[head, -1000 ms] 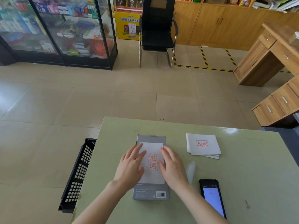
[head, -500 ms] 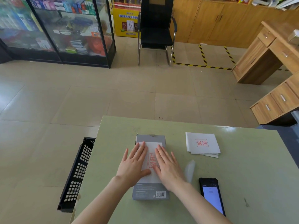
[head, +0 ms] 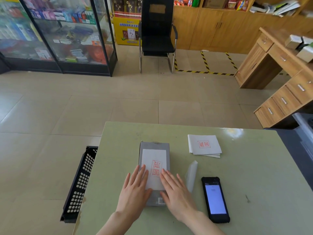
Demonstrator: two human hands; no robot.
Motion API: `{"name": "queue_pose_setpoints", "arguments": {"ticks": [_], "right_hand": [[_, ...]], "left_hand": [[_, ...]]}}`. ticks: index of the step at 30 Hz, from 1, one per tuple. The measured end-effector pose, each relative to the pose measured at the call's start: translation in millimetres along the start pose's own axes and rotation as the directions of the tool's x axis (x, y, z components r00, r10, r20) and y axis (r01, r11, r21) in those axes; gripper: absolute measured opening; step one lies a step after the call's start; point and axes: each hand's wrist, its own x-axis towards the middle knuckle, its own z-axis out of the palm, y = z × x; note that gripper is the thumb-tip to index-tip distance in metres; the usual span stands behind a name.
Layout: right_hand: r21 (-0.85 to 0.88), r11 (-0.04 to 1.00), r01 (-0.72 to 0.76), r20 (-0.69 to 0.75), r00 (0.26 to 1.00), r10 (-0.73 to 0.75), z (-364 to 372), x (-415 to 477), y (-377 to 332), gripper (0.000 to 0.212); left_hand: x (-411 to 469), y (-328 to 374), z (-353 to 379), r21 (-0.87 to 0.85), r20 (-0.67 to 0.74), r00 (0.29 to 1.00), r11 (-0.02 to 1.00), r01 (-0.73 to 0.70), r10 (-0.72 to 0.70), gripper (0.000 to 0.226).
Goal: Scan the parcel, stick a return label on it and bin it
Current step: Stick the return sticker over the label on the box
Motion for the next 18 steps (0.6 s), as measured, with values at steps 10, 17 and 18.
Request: {"name": "queue_pose_setpoints", "arguments": {"ticks": [10,17,18], "right_hand": [[-0.004,1.0,0.0,0.118,0.993,0.0,13,-22,-3,0.068],[0.218,0.928,-0.302,-0.146,0.93,0.337,8,-14,40,0.046],[0.234,0.892,-0.387,-0.158,0.89,0.428,6,-12,51,0.042]], "left_hand": [[-35,7,2,-0.031,0.158,0.987,0.999,0.037,-0.031,0.077],[-6,14,-1,-0.115,0.007,1.0,0.993,0.023,-0.023,0.05],[2,18,0,-0.149,-0.013,1.0,0.988,0.026,-0.028,0.046]]}}
